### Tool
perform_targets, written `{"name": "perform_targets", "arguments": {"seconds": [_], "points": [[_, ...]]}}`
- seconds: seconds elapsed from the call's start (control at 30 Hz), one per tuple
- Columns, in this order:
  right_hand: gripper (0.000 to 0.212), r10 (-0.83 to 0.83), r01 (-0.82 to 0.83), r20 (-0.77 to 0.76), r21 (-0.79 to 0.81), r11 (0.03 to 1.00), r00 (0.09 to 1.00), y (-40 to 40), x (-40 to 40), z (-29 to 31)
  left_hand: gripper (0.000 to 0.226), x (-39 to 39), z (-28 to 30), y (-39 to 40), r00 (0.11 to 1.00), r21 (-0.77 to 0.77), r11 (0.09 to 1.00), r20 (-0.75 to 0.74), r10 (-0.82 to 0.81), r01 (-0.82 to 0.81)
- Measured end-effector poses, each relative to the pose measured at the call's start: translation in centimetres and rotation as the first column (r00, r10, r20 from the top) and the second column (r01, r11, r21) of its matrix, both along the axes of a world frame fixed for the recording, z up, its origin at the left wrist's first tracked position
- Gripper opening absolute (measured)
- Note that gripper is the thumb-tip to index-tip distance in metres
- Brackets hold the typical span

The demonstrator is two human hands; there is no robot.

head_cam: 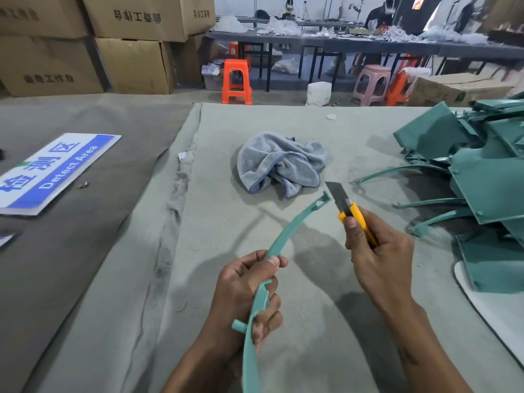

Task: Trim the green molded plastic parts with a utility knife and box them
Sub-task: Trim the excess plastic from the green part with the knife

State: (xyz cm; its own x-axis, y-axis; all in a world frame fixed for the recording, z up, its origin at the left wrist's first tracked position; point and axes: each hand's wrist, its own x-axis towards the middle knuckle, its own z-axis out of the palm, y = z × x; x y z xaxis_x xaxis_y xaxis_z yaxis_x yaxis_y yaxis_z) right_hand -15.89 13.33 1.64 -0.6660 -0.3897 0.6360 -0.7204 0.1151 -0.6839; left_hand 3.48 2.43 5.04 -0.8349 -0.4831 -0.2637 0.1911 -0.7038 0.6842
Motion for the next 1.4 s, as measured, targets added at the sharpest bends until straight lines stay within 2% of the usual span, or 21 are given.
{"name": "perform_targets", "arguments": {"seconds": [0.13,0.37,0.47,0.57,0.63,0.73,0.83,0.9,0.97,1.03,1.17,1.2,1.33,1.4], "points": [[0.043,0.104,-0.102,0.04,-0.05,0.994,0.994,1.0,-0.7,0.0,0.007,0.5,0.1,-0.4,0.994,-0.014,0.995,-0.047,-0.097,0.096],[0.017,0.144,-0.142,0.031,-0.078,0.987,0.989,2.1,-1.4,1.0,0.017,0.9,0.4,-0.6,0.992,-0.052,0.991,-0.029,-0.123,0.122],[0.019,0.135,-0.135,-0.01,0.001,0.991,0.991,2.6,-1.8,1.4,0.011,1.1,0.5,-0.6,0.99,-0.115,0.984,0.013,-0.137,0.138],[0.019,0.021,-0.016,-0.055,0.091,0.996,0.998,3.0,-2.3,1.7,0.014,1.4,0.5,-1.1,0.983,-0.171,0.968,0.057,-0.177,0.184],[0.015,0.03,-0.027,-0.044,0.062,0.998,0.999,3.1,-2.2,1.7,0.02,1.7,0.6,-1.4,0.98,-0.188,0.962,0.08,-0.185,0.197],[0.013,0.107,-0.107,-0.039,0.008,0.994,0.994,3.4,-2.0,2.1,0.019,1.6,0.6,-1.4,0.98,-0.201,0.963,0.117,-0.16,0.181],[0.02,0.168,-0.165,-0.051,0.057,0.985,0.985,3.6,-2.1,2.2,0.03,1.6,0.6,-1.4,0.974,-0.218,0.96,0.176,-0.14,0.177],[0.027,0.15,-0.144,-0.045,0.112,0.983,0.988,3.7,-2.4,1.9,0.03,1.7,0.7,-1.5,0.969,-0.233,0.953,0.196,-0.149,0.194],[0.021,0.109,-0.099,-0.056,0.152,0.983,0.992,3.8,-2.7,1.6,0.026,1.8,0.6,-1.6,0.966,-0.24,0.948,0.201,-0.163,0.21],[0.016,0.106,-0.101,-0.027,0.139,0.985,0.994,3.9,-2.7,1.7,0.027,1.9,0.6,-1.7,0.966,-0.24,0.948,0.205,-0.159,0.207],[0.019,0.224,-0.22,-0.029,0.092,0.971,0.974,3.9,-2.2,2.0,0.032,1.8,0.7,-1.8,0.968,-0.24,0.953,0.213,-0.134,0.185],[0.018,0.226,-0.222,-0.028,0.11,0.969,0.974,3.8,-2.1,2.0,0.031,1.9,0.7,-1.9,0.969,-0.249,0.952,0.214,-0.126,0.179],[0.02,0.062,-0.053,-0.045,0.177,0.983,0.997,3.6,-2.5,1.6,0.032,2.1,0.7,-2.1,0.969,-0.261,0.95,0.218,-0.114,0.17],[0.015,0.117,-0.114,-0.017,0.121,0.986,0.993,3.8,-2.5,1.6,0.029,2.0,0.8,-2.1,0.97,-0.27,0.947,0.215,-0.117,0.174]]}}
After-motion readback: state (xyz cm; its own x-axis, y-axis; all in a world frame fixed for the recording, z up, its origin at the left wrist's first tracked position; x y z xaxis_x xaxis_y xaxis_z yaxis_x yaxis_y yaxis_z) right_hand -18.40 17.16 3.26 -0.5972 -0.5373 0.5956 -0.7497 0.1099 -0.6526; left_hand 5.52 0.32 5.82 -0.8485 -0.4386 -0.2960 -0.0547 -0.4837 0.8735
